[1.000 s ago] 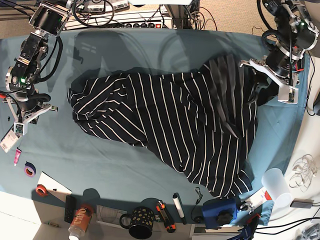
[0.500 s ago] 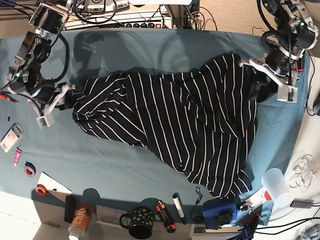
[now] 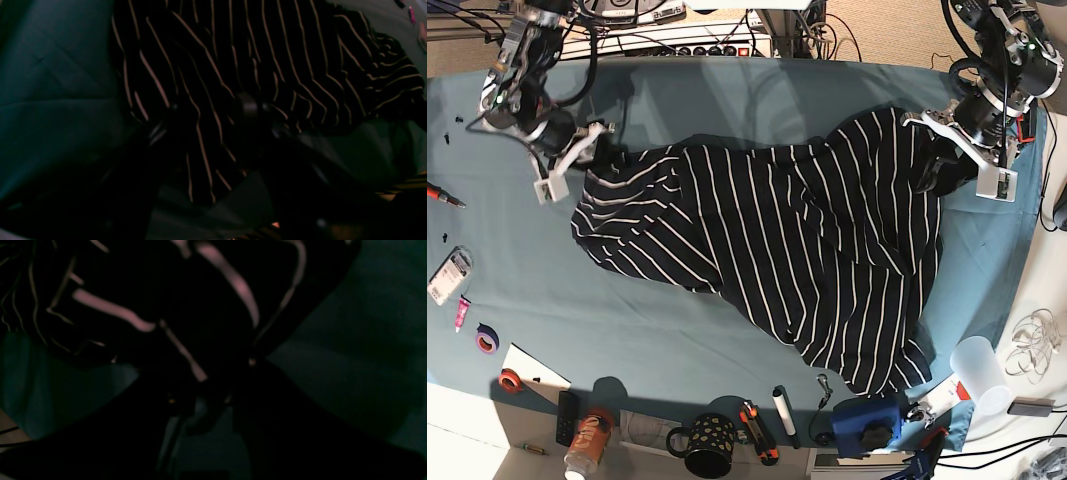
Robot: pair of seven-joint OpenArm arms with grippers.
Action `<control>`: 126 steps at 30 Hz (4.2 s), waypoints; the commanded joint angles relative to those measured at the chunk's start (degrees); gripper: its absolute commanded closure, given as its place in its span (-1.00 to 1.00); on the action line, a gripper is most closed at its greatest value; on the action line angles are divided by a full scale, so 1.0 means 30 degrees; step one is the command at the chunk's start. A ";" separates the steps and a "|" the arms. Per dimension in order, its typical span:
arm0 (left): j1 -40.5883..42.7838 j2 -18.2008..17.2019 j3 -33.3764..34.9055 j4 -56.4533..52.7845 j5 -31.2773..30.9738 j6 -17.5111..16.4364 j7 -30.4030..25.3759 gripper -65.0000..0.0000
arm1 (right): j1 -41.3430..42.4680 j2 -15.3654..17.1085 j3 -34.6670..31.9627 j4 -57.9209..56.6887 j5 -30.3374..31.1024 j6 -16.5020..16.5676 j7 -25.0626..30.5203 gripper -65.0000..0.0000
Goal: Layout the t-shirt on the table in an organized manner, then fold the t-shirt properly
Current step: 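Reposition right gripper onto the shirt edge nearest it and grasp, then pull the shirt edges apart with both grippers to flatten it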
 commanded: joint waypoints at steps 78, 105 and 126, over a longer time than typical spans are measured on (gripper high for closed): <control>0.0335 -0.0102 0.2506 -0.0138 -0.0233 -0.0925 0.2550 0.29 | 0.4044 -0.0255 0.5625 0.2361 0.0386 -0.1596 0.2980 1.00; 0.0976 -0.0102 0.4342 -0.2470 0.3417 0.0619 -0.1712 0.29 | 0.4014 0.3075 0.6550 0.2339 -0.3956 -0.3468 0.3759 1.00; 0.0474 0.0627 0.4350 -0.7329 -0.2827 -0.2171 -0.0947 0.29 | 0.4014 0.3075 0.6550 0.2339 -0.3934 -0.3432 0.3585 1.00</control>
